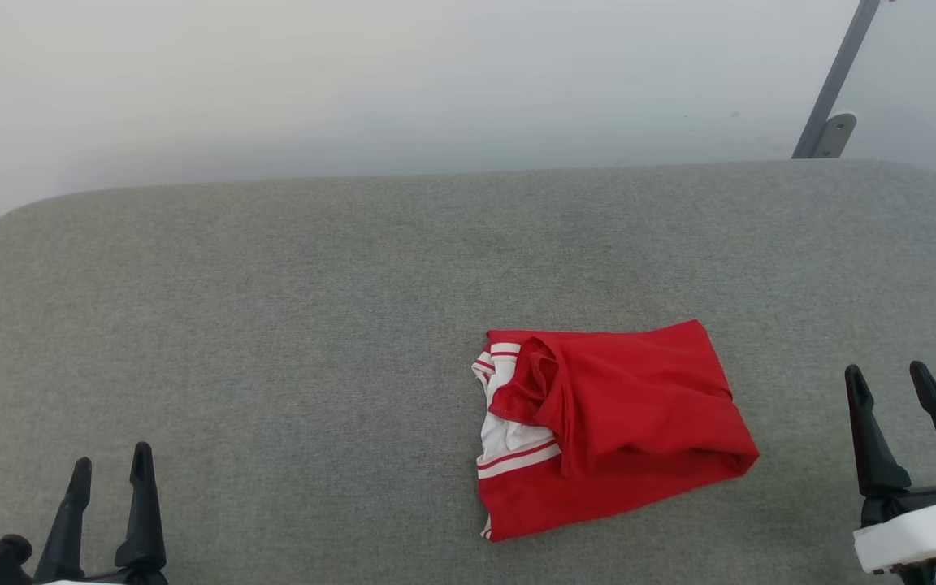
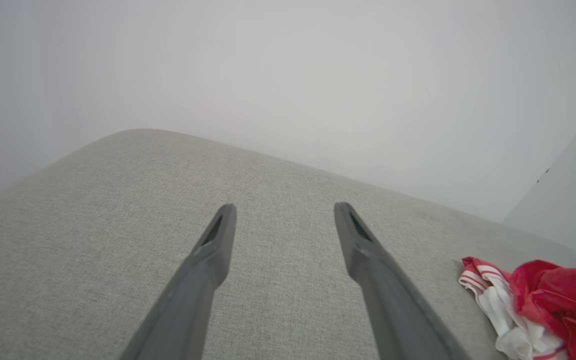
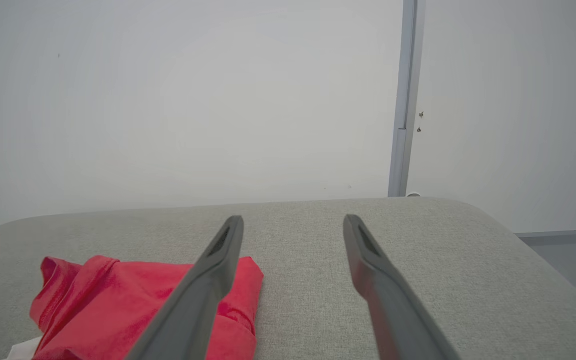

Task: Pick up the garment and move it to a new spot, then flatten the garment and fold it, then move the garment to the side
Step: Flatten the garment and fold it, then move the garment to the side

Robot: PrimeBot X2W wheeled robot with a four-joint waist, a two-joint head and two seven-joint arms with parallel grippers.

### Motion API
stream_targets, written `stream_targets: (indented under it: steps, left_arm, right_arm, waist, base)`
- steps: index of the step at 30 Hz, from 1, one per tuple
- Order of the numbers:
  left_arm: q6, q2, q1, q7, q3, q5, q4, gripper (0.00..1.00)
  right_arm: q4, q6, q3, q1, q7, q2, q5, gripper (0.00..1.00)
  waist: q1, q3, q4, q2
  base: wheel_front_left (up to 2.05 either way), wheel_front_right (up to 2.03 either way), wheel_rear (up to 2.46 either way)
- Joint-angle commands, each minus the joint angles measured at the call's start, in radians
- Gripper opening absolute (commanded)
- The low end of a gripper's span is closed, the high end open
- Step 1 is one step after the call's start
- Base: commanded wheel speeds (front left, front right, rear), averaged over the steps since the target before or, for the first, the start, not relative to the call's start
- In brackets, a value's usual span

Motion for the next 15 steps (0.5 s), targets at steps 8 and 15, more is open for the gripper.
stream_targets:
  steps: [8,15]
  left_arm:
    - [-0.004,-0.004,-0.004,-0.005,-0.01,0.011,-0.004,1.0]
    - [-0.004,-0.004,-0.013,-0.005,-0.015,0.01,-0.009,1.0]
  right_arm:
    - [-0.014,0.0,-0.018,0.038,-0.005,0.022,-0.021,1.0]
    - [-0.021,0.0,-0.02,0.047,-0.005,0.028,-0.03,1.0]
  waist:
    - [0.0,-0.003,0.015,0.0]
    - [0.0,-0.004,0.023,0.0]
  base:
    - [0.0,0.0,0.0]
    - [0.0,0.0,0.0]
